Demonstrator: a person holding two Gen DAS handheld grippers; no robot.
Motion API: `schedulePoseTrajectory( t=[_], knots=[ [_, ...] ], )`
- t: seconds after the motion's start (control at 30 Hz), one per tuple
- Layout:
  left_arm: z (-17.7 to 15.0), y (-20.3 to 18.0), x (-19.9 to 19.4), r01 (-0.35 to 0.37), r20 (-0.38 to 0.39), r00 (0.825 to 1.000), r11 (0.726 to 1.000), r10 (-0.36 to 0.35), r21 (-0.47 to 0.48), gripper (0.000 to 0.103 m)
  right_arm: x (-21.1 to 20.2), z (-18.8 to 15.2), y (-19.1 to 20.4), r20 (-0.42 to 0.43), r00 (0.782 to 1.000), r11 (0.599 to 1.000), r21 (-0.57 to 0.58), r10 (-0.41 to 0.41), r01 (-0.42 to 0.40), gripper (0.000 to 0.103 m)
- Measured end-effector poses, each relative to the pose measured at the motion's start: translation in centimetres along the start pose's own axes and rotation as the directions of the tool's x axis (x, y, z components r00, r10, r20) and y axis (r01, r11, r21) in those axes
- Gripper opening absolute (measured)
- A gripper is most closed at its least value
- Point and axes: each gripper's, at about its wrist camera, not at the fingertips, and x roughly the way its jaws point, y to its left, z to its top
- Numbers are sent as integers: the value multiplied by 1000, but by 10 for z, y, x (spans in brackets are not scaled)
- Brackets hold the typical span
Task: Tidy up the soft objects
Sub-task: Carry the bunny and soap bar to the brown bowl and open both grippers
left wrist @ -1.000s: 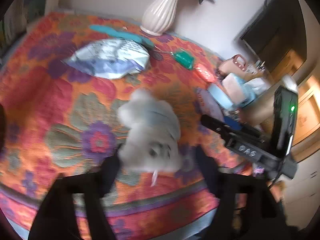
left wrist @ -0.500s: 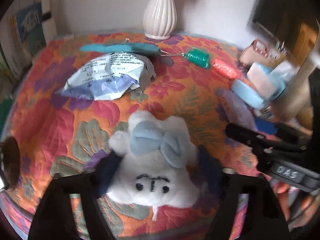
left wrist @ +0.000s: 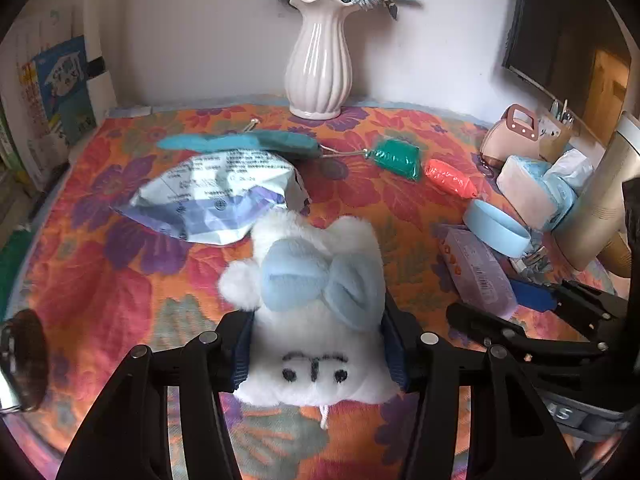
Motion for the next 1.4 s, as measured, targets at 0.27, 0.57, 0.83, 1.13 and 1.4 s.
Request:
schedulePoseTrajectory(
  t=[0.27, 0.57, 0.83, 1.13, 1.4],
  knots=[
    [2, 15, 1, 58, -9, 998, 995, -59, -80, 50, 13, 9, 22, -13, 992, 991, -53, -123, 122, 60],
    [0, 12, -2, 58, 9, 998, 996, -57, -64, 50, -3, -11, 31, 12, 996, 989, -115, -90, 90, 42],
    [-2, 11, -10, 78, 31, 997, 993, -75, -88, 50, -38, -35, -9, -9, 999, 998, 41, 45, -45, 42],
    [-10, -59, -43, 230, 56, 972, 973, -230, -5, 50, -97, -51, -68, 36, 996, 977, 194, 80, -85, 42],
    [-4, -123, -72, 318, 69, 943, 942, -326, 109, 50, -164, -57, -108, 137, 990, 973, 220, 44, -74, 42]
  ],
)
